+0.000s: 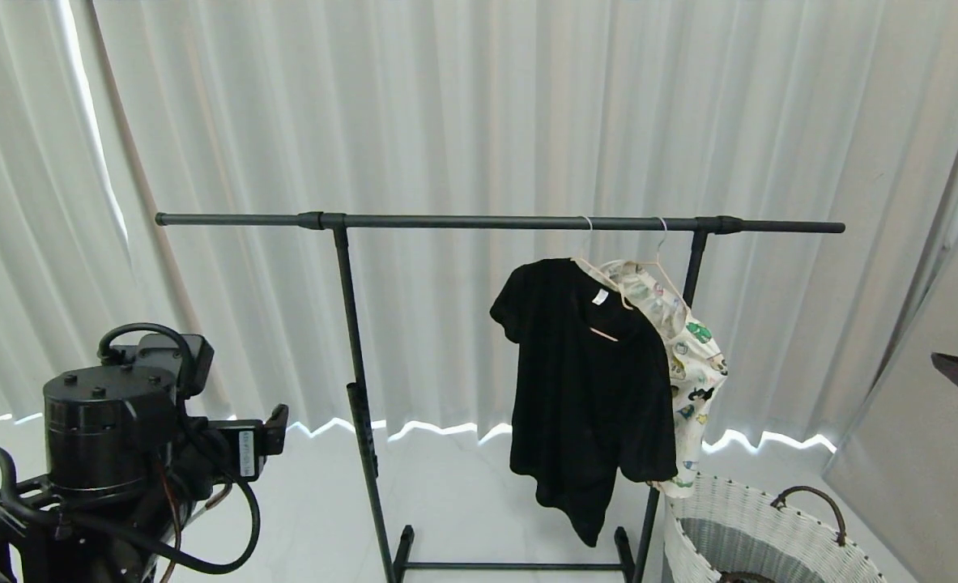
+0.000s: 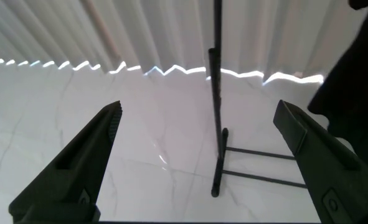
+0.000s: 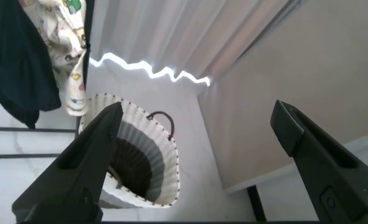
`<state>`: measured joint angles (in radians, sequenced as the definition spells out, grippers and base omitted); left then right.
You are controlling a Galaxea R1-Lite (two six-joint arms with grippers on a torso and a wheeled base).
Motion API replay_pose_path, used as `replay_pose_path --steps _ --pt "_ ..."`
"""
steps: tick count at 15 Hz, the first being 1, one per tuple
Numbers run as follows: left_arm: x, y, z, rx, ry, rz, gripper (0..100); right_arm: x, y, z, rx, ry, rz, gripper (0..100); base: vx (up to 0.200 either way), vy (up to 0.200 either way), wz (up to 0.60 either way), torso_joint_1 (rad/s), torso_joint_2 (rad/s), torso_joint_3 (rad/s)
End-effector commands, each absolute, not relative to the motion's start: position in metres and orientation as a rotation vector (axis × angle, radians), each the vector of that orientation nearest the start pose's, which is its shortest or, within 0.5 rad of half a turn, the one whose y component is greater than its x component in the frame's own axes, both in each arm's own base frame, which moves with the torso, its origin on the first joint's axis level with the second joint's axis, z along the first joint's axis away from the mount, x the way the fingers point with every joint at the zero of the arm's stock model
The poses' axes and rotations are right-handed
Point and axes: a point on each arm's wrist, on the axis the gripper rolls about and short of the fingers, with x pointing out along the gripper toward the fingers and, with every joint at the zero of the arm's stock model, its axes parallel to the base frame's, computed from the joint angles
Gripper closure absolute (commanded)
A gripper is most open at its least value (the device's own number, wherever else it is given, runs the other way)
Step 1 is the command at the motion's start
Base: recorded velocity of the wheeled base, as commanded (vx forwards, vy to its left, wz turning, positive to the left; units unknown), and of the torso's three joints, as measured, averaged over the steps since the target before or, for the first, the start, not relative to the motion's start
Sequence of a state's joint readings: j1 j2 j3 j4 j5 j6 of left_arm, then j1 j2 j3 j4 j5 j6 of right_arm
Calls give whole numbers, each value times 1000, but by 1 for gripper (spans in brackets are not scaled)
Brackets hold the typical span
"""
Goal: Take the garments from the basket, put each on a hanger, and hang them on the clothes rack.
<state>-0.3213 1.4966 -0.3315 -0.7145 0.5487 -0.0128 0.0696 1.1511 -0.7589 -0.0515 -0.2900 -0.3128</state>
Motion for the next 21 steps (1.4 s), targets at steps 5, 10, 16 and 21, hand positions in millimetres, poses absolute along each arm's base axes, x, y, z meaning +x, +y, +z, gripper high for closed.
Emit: replay_pose_path --steps 5,10,16,21 --pt "167 -25 136 144 350 328 0 116 -1 230 -360 325 -189 0 0 0 0 -228 520 283" --pt "139 1 123 202 401 446 0 87 -2 209 -364 318 -189 0 0 0 0 -231 512 293" --pt "117 32 109 178 476 689 0 55 -4 182 -354 299 -210 0 0 0 0 -200 487 285" --pt "81 28 107 171 441 708 0 29 -6 160 -340 252 -253 0 0 0 0 -164 468 289"
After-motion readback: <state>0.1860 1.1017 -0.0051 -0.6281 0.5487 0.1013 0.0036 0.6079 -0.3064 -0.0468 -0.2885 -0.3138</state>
